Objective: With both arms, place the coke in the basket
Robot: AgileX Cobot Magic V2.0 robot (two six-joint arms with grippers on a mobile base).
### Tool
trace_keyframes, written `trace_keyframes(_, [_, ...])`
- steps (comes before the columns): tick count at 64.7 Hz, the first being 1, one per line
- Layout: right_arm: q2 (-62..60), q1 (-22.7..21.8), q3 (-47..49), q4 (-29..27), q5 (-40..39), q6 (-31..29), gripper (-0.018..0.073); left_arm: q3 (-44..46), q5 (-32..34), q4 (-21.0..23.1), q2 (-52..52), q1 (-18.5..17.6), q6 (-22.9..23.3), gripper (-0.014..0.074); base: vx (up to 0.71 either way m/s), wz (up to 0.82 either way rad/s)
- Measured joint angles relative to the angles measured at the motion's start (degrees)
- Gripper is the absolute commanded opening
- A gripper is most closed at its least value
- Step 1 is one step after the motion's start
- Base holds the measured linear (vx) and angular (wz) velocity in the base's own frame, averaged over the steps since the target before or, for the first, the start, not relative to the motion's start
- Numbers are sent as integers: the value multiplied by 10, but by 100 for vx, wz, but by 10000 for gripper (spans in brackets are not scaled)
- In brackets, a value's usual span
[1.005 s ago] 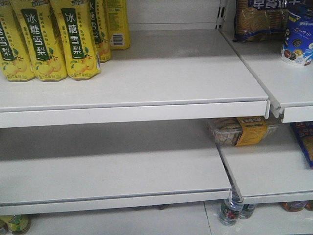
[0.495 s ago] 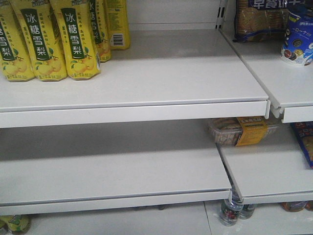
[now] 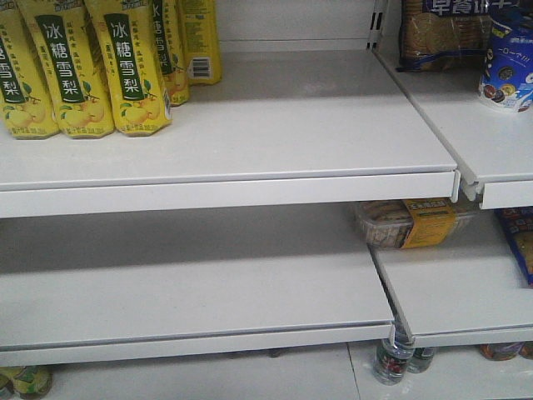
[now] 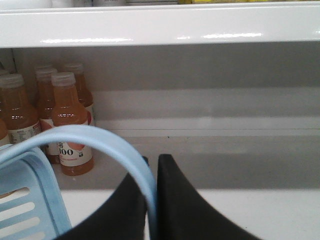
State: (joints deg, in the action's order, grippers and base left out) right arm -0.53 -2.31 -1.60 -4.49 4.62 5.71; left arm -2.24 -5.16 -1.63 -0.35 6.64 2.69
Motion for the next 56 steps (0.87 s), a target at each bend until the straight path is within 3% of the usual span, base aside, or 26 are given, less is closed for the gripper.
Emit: trace_keyframes(56, [0,0,0,0,0,2,-4,0,0,0,0,0,0,-6,0,0])
